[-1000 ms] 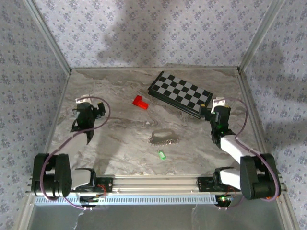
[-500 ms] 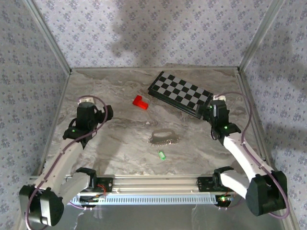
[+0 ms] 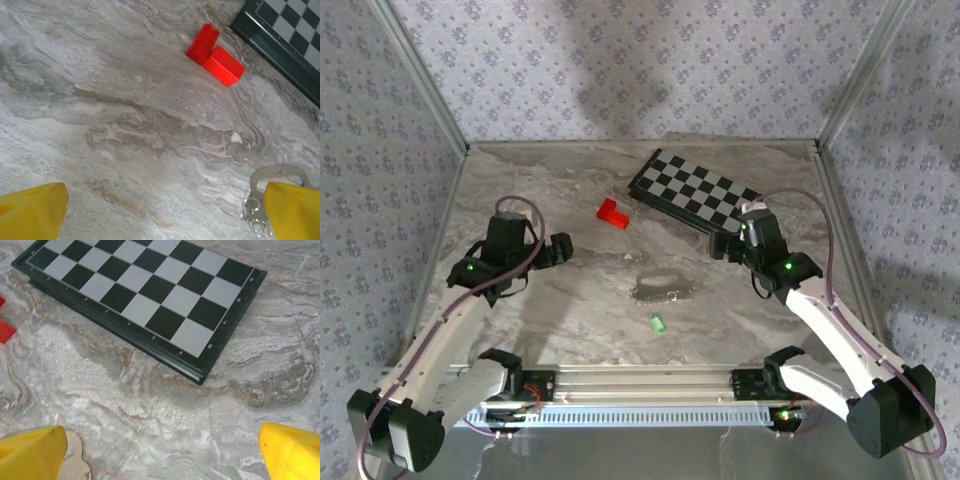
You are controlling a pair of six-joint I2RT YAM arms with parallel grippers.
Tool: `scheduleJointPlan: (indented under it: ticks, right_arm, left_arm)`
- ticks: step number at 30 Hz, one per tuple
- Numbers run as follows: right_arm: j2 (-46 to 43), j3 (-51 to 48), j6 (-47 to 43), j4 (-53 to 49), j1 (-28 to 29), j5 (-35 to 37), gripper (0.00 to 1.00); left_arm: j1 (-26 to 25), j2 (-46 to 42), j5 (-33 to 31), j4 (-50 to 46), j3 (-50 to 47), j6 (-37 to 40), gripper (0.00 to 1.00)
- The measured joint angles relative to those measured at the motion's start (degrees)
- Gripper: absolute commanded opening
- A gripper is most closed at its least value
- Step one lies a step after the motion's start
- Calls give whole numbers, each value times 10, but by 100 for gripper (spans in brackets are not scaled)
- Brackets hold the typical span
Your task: Put the keys on the keyring
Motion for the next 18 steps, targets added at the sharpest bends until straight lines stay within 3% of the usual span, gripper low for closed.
scheduleJointPlan:
  ticks: [8, 18]
  right_arm:
    - [38, 40, 0, -64, 45, -5, 100]
    - [82, 65, 0, -107, 60, -41, 100]
  left_arm:
    - [-63, 42, 1, -19, 30, -8, 100]
    - [-114, 79, 11, -15, 41, -18, 100]
